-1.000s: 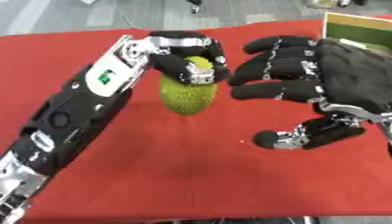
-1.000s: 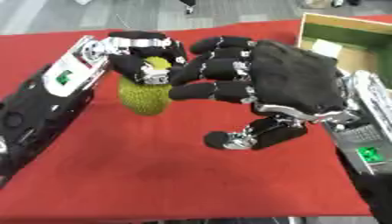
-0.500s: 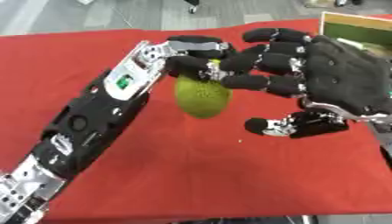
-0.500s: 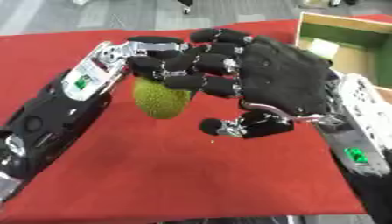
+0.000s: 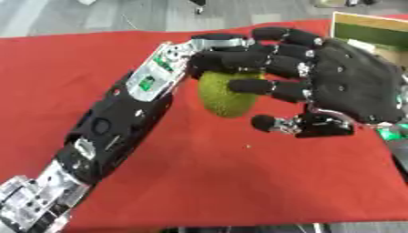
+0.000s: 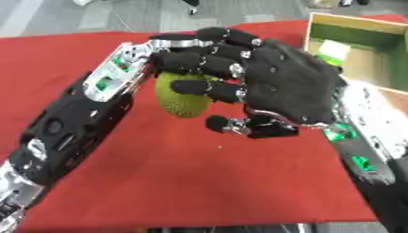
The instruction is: Pick up the objects with one hand, pass them to the other hand, and then place them into the box on the other side of the table.
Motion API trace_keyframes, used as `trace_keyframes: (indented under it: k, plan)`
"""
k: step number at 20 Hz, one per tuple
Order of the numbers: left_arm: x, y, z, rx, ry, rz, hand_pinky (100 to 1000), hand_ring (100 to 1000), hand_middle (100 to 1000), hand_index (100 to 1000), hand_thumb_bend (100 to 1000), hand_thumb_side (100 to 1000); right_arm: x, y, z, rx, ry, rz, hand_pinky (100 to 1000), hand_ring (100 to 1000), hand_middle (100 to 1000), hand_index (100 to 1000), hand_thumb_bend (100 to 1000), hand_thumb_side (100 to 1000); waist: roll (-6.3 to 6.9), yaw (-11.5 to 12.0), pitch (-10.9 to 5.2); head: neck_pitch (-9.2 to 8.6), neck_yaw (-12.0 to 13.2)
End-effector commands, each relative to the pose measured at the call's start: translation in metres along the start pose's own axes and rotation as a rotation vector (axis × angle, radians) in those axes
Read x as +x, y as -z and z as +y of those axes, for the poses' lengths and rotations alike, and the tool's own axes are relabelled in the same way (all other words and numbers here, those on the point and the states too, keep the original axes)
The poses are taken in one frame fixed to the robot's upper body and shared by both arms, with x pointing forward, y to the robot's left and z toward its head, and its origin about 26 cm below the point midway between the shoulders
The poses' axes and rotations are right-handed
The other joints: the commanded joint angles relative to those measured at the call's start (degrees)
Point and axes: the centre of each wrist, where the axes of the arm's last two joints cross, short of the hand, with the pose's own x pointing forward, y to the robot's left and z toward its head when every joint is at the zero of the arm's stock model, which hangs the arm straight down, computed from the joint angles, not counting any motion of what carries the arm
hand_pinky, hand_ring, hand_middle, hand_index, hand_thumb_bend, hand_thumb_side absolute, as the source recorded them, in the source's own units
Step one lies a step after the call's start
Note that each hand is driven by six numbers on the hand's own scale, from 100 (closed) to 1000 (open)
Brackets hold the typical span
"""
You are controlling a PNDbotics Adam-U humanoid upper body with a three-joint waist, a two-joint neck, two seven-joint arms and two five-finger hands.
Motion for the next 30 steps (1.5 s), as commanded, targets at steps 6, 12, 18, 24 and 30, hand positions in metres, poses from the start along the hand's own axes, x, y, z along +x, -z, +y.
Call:
trace_keyframes:
  k: [6,12,18,24,30]
  plan:
    - [0.016,0.017,-0.001,-0.023,0.006,-0.038,460,191,193,348,100,592,-0.006,0.000,0.005,0.049,-0.094,0.009,1000,856,1000,785,413,117,0.21,0.0,-1.49,0.30,0.1]
    - [0.022,0.022,-0.003,-0.040,0.012,-0.059,459,190,192,347,100,587,-0.006,-0.002,0.017,0.163,-0.122,-0.017,1000,875,1000,773,428,168,0.16,0.0,-1.52,0.30,0.1]
    - [0.029,0.025,-0.006,-0.056,0.017,-0.077,463,193,194,349,100,589,-0.007,-0.004,0.021,0.155,-0.121,0.020,1000,851,1000,639,100,140,0.17,-0.1,-1.55,0.27,0.3]
    - [0.028,0.022,-0.006,-0.058,0.031,-0.068,522,236,239,389,100,618,-0.007,-0.005,0.022,-0.002,-0.087,0.112,1000,826,1000,448,100,100,0.28,0.0,-1.60,0.23,0.4]
    - [0.014,0.006,0.003,-0.016,0.068,-0.028,676,372,389,526,100,889,-0.007,-0.006,0.021,-0.139,-0.071,0.158,1000,825,957,352,100,100,0.37,0.1,-1.62,0.22,0.3]
